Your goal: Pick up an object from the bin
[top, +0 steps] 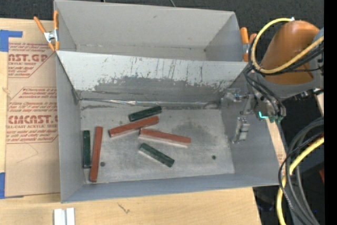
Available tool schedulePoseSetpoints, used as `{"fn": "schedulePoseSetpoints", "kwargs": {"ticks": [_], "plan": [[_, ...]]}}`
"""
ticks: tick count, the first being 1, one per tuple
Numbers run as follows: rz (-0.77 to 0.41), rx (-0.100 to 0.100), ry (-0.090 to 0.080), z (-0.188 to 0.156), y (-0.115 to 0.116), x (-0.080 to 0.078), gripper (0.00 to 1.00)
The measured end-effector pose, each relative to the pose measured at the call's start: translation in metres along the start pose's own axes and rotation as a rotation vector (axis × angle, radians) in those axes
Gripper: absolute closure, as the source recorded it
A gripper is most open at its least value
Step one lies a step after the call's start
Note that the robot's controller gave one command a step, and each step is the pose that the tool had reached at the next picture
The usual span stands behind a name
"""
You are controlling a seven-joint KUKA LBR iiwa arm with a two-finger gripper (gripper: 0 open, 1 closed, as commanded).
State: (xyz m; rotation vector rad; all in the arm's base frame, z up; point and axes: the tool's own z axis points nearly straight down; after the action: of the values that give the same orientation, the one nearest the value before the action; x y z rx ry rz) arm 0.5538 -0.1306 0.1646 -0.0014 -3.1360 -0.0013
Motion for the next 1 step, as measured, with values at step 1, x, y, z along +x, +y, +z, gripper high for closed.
{"fn": "schedulePoseSetpoints", "kwargs": {"ticks": [1], "plan": [[-0.001,0.001,-0.007,-0.0043,0.0004,-0.0019,0.00]]}}
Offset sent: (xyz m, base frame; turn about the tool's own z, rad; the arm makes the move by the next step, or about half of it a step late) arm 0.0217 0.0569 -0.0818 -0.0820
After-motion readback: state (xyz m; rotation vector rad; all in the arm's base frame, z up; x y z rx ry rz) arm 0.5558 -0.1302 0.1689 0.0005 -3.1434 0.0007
